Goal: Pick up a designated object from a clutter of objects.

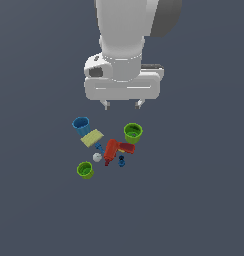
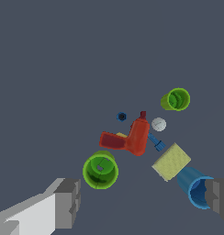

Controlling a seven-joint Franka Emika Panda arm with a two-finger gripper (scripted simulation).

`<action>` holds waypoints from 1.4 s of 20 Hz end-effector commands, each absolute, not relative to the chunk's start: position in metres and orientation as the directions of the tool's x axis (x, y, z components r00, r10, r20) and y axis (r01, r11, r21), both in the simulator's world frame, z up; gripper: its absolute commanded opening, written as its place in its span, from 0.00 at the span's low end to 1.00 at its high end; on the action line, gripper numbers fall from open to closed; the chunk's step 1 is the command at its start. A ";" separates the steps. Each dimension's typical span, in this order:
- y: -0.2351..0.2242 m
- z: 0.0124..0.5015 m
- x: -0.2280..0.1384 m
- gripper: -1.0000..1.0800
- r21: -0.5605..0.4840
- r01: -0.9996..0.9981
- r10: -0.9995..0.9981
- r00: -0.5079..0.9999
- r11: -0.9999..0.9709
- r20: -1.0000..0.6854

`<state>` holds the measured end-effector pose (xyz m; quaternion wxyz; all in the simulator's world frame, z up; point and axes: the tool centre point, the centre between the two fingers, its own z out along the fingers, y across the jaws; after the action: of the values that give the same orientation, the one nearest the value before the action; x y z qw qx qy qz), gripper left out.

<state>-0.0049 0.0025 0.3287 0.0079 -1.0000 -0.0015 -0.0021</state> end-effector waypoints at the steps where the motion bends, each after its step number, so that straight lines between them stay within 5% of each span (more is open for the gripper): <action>1: 0.002 0.329 -0.005 1.00 -0.016 0.003 0.003 1.000 -1.000 0.004; 16: -0.008 0.311 -0.001 1.00 -0.026 -0.005 -0.005 1.000 -1.000 0.002; 28: -0.013 0.230 0.021 1.00 -0.162 -0.081 -0.085 0.996 -0.983 0.018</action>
<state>0.0186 -0.0109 0.2444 0.0707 -0.9969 0.0331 -0.0104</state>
